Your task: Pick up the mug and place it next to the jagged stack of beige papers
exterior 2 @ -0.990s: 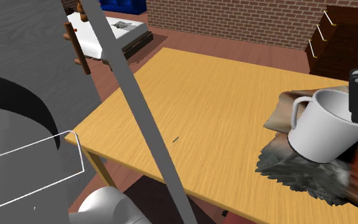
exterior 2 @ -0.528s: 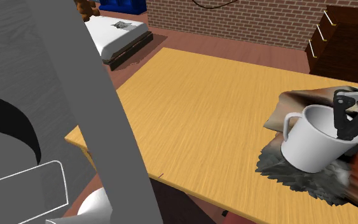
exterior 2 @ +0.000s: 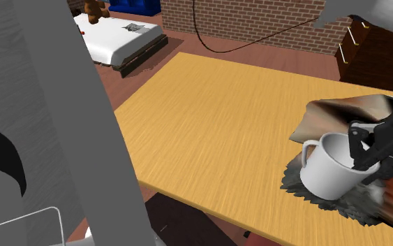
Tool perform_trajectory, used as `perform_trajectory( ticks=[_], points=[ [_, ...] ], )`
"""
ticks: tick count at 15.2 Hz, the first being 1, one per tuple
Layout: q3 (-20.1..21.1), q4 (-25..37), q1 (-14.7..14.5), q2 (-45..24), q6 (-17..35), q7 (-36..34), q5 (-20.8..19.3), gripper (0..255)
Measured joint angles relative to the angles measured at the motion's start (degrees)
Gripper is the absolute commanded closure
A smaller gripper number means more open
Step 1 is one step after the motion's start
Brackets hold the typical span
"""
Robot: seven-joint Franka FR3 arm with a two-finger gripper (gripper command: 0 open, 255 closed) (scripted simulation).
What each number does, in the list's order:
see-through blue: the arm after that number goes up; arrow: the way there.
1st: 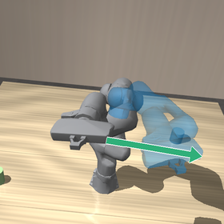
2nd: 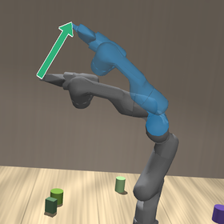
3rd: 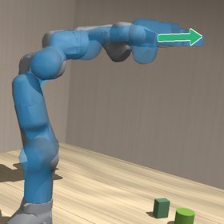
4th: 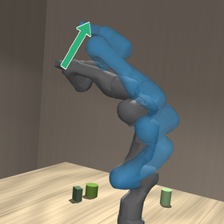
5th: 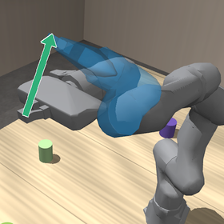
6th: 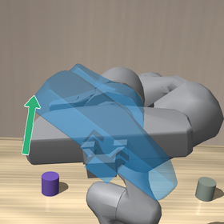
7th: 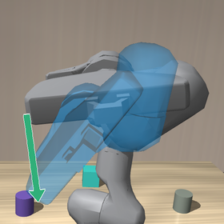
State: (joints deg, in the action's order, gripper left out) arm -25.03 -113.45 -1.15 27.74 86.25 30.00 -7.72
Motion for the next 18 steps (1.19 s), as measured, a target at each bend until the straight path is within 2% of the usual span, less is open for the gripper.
perform_trajectory(
  ticks=[18],
  points=[
    [-1.38,-15.5,1.0,2.1,13.48,-0.32,-1.61,255]
  ],
)
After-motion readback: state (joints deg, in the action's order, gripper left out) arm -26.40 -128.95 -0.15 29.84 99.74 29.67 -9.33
